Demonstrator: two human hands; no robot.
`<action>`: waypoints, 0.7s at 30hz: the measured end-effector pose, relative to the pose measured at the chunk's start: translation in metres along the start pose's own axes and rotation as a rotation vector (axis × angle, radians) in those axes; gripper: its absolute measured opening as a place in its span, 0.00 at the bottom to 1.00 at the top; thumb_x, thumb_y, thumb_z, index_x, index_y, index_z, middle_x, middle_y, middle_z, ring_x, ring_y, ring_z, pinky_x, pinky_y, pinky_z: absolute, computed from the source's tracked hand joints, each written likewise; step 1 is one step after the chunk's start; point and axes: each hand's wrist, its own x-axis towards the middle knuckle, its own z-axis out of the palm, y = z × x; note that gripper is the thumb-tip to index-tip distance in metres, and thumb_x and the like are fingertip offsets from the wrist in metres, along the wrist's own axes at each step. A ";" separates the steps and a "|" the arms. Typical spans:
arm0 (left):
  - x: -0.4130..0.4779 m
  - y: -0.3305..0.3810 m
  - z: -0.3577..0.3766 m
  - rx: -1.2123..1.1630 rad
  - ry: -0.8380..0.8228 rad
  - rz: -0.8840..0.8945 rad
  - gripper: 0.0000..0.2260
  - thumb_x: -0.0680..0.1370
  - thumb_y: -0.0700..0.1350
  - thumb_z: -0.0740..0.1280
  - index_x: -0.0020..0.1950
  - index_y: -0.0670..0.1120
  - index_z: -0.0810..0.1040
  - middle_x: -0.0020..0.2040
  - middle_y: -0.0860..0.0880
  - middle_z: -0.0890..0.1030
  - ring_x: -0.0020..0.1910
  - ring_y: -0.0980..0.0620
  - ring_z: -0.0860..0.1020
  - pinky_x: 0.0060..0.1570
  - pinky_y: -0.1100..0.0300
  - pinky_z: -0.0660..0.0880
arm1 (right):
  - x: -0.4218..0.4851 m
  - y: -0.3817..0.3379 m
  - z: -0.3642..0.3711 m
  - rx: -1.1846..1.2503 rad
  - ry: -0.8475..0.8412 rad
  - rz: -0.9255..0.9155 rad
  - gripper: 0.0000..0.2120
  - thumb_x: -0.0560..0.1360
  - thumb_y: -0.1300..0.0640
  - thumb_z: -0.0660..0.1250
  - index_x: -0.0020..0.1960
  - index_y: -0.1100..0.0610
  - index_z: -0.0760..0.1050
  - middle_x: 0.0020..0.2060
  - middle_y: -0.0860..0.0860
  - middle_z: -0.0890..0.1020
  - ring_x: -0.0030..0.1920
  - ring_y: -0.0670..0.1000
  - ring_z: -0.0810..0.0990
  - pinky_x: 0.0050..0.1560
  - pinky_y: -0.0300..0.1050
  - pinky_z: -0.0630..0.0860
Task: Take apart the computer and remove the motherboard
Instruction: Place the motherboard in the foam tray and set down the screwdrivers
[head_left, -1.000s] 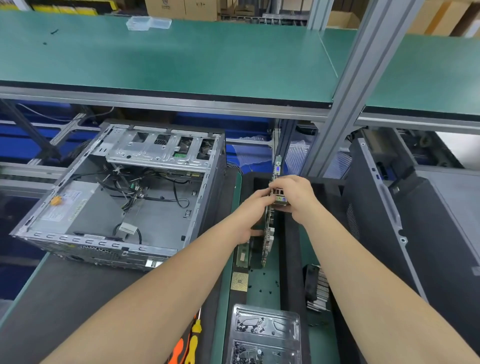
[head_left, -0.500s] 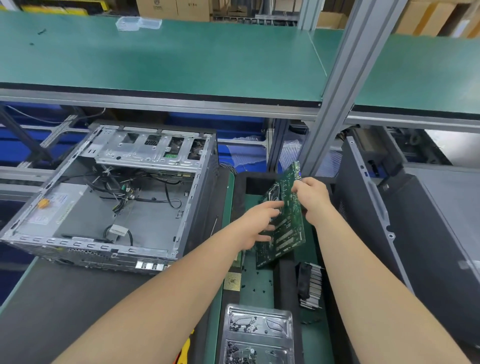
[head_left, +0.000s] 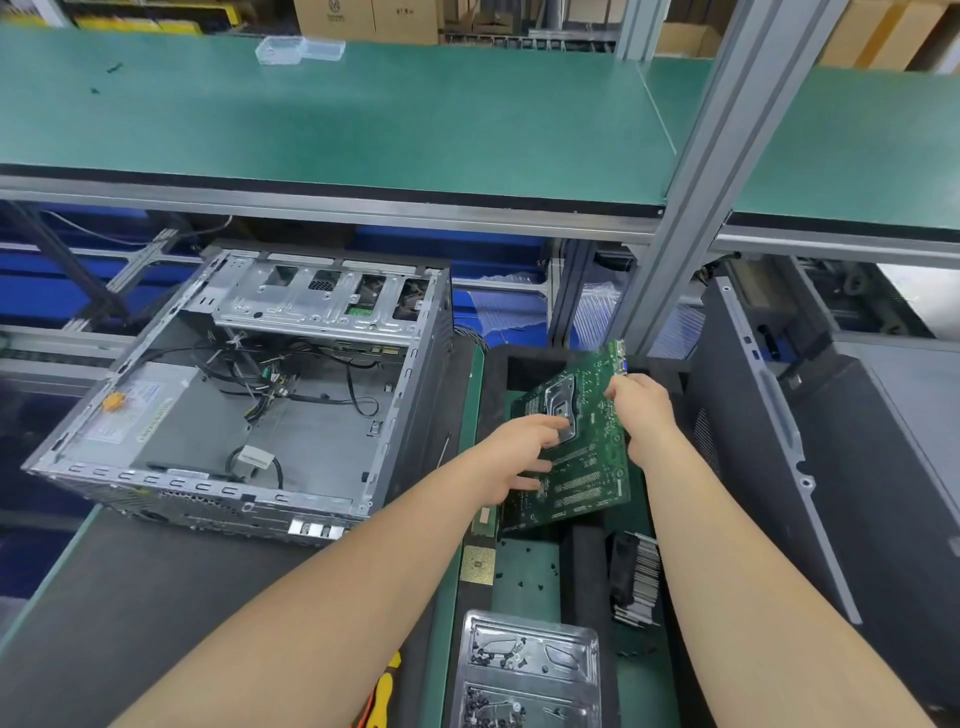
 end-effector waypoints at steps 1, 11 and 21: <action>0.000 -0.001 0.000 0.004 -0.013 -0.007 0.18 0.86 0.45 0.56 0.74 0.56 0.74 0.75 0.50 0.73 0.67 0.44 0.76 0.63 0.48 0.75 | 0.001 0.002 -0.002 -0.012 0.016 0.002 0.13 0.74 0.59 0.63 0.57 0.61 0.79 0.56 0.60 0.80 0.49 0.57 0.74 0.66 0.65 0.72; -0.022 0.010 -0.010 0.026 0.130 0.067 0.17 0.85 0.41 0.55 0.69 0.53 0.77 0.69 0.48 0.78 0.62 0.46 0.78 0.58 0.52 0.77 | -0.002 0.014 -0.002 -0.220 0.133 -0.097 0.19 0.78 0.52 0.66 0.68 0.54 0.71 0.62 0.55 0.76 0.48 0.54 0.75 0.39 0.45 0.70; -0.092 0.041 -0.065 -0.010 0.185 0.296 0.13 0.85 0.44 0.59 0.65 0.50 0.80 0.59 0.49 0.84 0.55 0.47 0.85 0.57 0.50 0.82 | -0.056 -0.019 0.032 -0.453 0.297 -0.502 0.20 0.75 0.52 0.70 0.65 0.51 0.72 0.72 0.58 0.66 0.72 0.63 0.62 0.71 0.60 0.60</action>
